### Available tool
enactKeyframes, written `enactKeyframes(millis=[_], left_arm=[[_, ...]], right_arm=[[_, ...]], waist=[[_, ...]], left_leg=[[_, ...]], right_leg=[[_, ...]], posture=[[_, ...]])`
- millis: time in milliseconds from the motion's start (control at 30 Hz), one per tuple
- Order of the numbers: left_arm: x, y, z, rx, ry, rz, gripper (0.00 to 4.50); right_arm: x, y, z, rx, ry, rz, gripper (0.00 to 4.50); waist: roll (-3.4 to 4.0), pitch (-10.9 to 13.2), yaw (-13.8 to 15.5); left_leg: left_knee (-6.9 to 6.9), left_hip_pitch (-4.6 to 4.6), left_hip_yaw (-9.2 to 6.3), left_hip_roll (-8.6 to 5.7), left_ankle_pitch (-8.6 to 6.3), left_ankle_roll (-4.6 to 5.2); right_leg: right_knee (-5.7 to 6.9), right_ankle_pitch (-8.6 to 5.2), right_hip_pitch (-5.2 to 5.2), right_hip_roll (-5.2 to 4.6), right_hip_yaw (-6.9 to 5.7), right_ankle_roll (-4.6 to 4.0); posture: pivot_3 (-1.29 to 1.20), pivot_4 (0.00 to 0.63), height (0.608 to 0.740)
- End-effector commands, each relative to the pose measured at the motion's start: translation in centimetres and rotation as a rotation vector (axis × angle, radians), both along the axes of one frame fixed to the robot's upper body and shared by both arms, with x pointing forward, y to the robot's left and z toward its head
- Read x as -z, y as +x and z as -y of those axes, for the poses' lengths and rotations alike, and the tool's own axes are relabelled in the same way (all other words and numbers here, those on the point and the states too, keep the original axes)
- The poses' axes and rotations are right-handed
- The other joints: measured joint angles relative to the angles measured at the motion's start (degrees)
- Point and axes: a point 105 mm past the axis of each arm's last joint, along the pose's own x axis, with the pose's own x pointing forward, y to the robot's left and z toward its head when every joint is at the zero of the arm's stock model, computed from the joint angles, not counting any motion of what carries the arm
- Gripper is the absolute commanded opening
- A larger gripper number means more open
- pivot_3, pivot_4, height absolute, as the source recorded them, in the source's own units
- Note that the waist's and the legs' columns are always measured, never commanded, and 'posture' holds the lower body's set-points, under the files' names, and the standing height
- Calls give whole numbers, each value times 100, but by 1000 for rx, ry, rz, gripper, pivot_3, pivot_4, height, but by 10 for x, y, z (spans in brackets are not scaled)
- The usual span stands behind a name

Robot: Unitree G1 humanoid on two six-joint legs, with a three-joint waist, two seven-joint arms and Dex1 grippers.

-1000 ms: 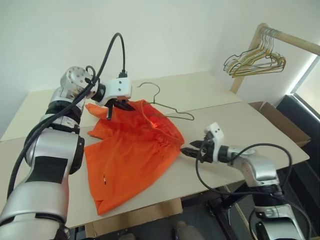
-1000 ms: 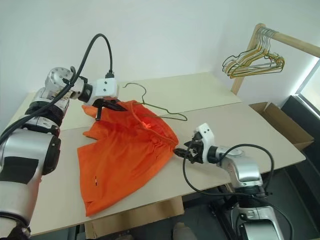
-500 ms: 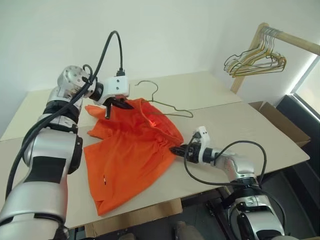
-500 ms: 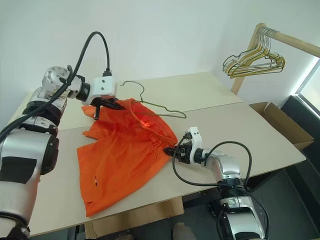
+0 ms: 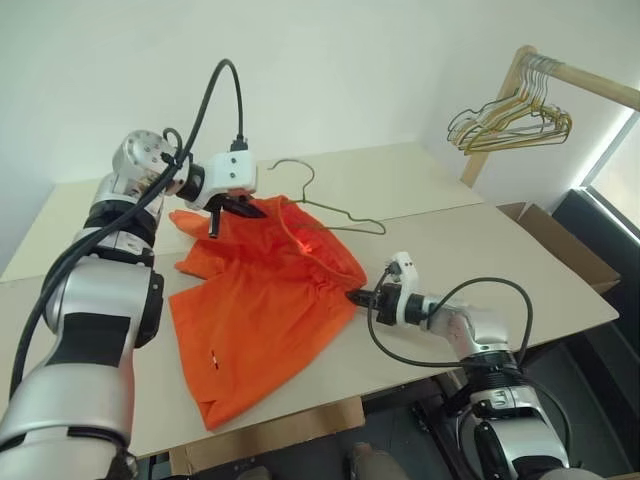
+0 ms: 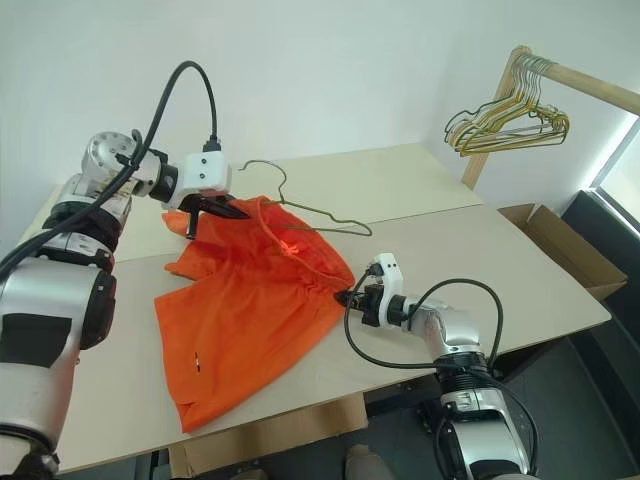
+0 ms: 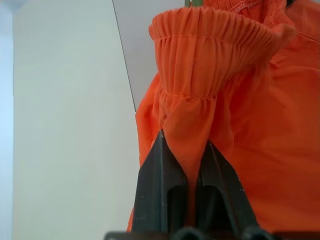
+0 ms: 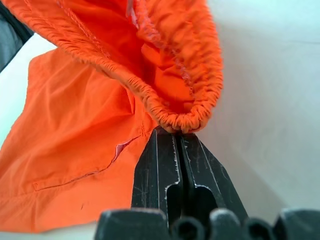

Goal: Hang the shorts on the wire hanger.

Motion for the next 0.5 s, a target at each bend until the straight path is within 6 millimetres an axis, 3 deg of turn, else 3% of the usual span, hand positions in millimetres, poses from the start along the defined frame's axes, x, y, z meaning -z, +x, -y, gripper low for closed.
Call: enactKeyframes(millis=[33, 233, 500], left_arm=[[-29, -7, -2, 61, -51, 86, 0], [-35, -15, -12, 88, -52, 56, 0], [-25, -15, -27, 62, 54, 72, 0]], right_arm=[[-32, 7, 13, 3, 10, 84, 39], [-38, 13, 42, 21, -80, 84, 39], [-47, 18, 55, 6, -128, 111, 39]], waist=[[0, 0, 4], [0, 0, 13], [0, 0, 12]], left_leg=[[0, -1, 0, 0, 0, 0], [1, 0, 1, 0, -1, 1], [1, 2, 3, 0, 0, 1]], right_leg=[[0, 0, 0, 0, 0, 0], [-2, 0, 0, 0, -1, 0], [-1, 0, 0, 0, 1, 0]], posture=[[-69, 0, 740], [-62, 0, 740], [-61, 0, 740]])
